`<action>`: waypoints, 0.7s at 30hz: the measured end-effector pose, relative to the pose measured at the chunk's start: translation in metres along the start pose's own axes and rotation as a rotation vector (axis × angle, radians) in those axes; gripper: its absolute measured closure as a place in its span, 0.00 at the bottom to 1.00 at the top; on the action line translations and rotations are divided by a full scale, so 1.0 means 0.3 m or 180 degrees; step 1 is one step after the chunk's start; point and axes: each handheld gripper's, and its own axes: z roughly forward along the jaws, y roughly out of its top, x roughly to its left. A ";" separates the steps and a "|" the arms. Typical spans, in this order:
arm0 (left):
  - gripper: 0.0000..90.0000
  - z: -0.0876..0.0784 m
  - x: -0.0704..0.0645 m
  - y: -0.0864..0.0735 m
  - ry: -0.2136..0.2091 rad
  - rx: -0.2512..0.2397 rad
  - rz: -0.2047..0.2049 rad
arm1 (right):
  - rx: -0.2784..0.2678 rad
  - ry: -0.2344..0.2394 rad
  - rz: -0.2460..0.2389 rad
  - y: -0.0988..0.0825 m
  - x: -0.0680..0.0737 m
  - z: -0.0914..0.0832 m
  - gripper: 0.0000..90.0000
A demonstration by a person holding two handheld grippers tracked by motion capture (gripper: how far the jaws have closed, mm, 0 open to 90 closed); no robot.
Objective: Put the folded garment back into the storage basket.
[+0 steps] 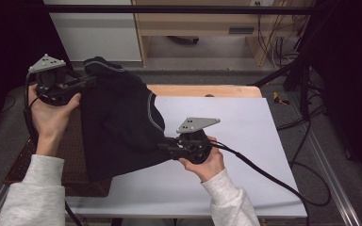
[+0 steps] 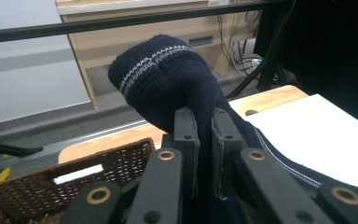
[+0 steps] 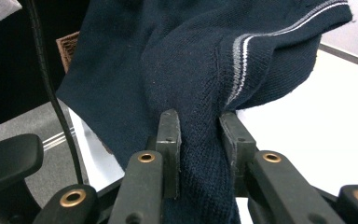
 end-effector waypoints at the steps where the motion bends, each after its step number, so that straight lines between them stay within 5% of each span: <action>1: 0.92 -0.002 0.005 0.002 0.0014 -0.0001 -0.0005 | -0.0002 0.0006 -0.0002 0.003 0.002 0.004 0.81; 21: 0.92 -0.032 0.107 0.019 0.0193 0.0015 -0.0117 | -0.0038 0.0055 -0.0067 0.070 0.061 0.112 0.81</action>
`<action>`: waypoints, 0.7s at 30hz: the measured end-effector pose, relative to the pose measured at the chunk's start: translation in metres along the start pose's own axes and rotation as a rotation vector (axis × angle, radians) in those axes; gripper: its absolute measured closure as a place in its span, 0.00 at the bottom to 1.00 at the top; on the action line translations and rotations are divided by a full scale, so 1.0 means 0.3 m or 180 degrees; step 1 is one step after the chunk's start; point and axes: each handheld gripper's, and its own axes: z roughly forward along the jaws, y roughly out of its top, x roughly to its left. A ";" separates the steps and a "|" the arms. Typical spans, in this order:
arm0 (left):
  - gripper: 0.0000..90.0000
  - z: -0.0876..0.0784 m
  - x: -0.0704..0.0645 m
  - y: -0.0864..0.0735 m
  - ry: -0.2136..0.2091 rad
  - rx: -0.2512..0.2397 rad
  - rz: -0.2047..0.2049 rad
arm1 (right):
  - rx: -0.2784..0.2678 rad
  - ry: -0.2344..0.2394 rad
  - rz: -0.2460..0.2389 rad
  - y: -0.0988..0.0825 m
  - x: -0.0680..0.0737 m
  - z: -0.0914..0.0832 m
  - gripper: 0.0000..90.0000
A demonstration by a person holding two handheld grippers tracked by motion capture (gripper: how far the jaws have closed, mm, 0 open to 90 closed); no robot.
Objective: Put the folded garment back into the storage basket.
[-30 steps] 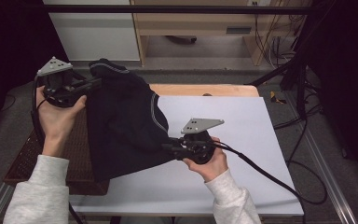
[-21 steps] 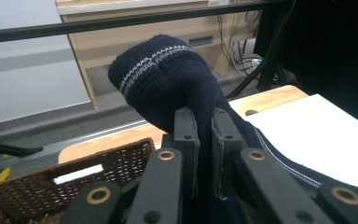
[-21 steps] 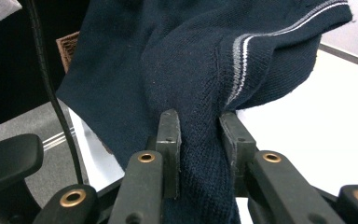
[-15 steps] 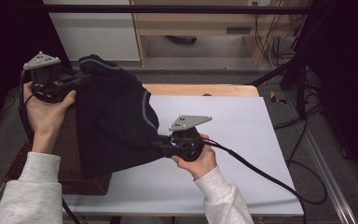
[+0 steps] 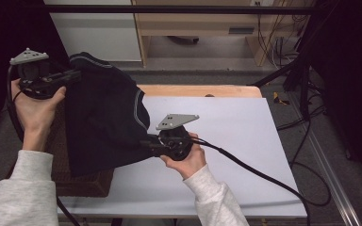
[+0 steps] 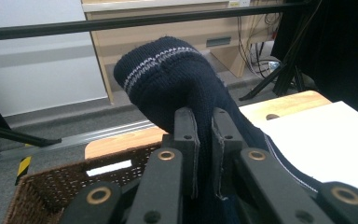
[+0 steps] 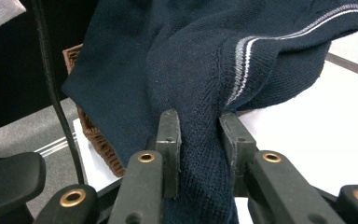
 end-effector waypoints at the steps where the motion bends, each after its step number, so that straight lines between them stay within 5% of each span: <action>1: 0.92 -0.003 0.007 0.000 0.0010 0.0002 -0.0008 | -0.0001 0.0003 -0.0005 0.003 0.003 0.005 0.81; 21: 0.92 0.003 0.118 -0.015 0.0188 0.0089 -0.0109 | 0.0069 0.0088 -0.0147 0.056 0.078 0.159 0.81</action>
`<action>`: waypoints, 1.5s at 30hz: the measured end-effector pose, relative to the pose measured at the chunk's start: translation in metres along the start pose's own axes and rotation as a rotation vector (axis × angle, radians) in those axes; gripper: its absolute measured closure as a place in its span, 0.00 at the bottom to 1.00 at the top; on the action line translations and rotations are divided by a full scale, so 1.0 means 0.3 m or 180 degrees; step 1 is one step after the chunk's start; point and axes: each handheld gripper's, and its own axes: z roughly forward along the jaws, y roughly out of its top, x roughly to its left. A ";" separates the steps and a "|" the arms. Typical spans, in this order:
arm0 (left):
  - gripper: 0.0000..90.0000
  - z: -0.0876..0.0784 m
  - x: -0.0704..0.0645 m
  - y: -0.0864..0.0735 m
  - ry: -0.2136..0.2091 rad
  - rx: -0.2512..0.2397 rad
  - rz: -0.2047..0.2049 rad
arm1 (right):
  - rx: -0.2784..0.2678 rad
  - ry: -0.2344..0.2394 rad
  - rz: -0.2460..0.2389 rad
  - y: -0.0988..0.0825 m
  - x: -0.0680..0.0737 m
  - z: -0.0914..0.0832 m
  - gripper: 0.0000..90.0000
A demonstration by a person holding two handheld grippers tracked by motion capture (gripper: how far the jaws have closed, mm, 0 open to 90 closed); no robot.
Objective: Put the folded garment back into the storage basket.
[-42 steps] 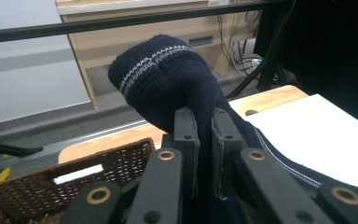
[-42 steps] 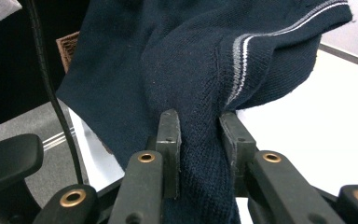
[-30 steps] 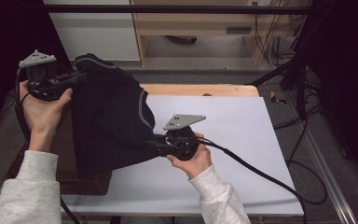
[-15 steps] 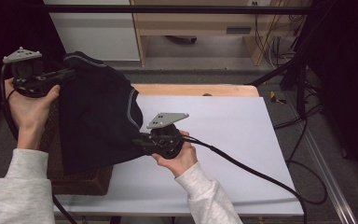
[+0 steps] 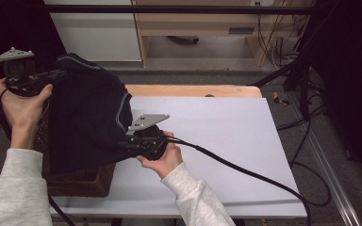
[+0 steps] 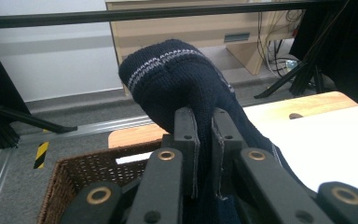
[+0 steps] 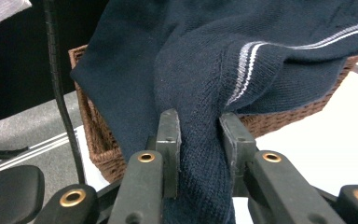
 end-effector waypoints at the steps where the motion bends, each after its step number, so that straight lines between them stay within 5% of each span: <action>1: 0.92 0.002 0.004 0.000 0.0010 0.0003 0.0000 | 0.0004 -0.0001 -0.0003 0.002 0.003 0.010 0.81; 45: 0.92 0.064 0.201 -0.082 0.0155 0.0126 -0.0054 | 0.0194 0.0104 -0.0101 0.038 0.081 0.316 0.81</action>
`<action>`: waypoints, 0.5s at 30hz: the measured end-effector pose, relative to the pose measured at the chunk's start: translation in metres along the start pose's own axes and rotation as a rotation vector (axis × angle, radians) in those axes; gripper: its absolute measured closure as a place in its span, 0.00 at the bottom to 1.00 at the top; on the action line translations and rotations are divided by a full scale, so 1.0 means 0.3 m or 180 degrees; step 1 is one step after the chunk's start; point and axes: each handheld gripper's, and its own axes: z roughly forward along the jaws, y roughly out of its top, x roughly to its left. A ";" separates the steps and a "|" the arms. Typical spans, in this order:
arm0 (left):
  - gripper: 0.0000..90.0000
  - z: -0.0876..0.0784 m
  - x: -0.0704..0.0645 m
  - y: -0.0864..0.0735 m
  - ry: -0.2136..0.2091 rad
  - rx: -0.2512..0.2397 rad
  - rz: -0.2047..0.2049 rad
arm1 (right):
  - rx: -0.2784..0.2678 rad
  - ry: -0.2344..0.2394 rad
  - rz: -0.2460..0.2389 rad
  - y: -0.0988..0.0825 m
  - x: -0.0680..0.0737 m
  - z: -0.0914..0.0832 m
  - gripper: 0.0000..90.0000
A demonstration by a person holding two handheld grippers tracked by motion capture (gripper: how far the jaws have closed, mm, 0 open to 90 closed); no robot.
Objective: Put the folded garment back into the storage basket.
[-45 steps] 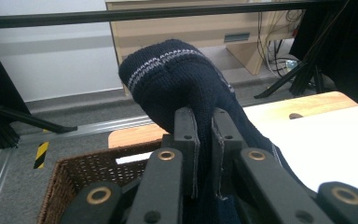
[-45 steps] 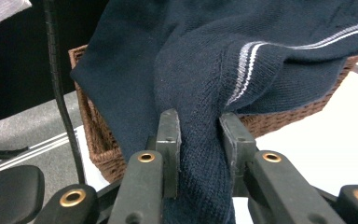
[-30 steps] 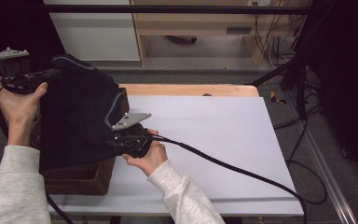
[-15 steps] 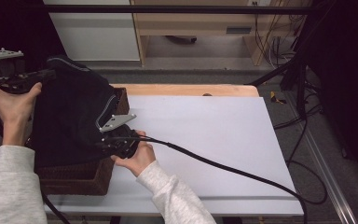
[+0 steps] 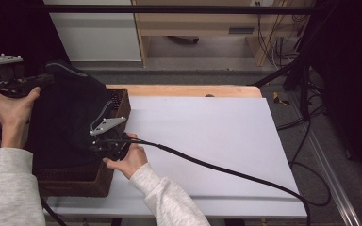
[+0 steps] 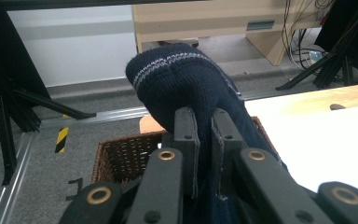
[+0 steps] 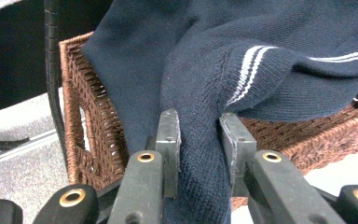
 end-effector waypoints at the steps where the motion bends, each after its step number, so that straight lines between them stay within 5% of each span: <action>1: 0.92 0.002 0.004 -0.005 0.0004 0.0007 0.0001 | 0.0008 0.0004 0.0009 0.000 0.002 0.004 0.81; 15: 0.93 0.032 0.042 -0.075 0.0032 0.0116 -0.0015 | 0.0085 0.0062 0.0019 -0.022 0.027 0.069 0.81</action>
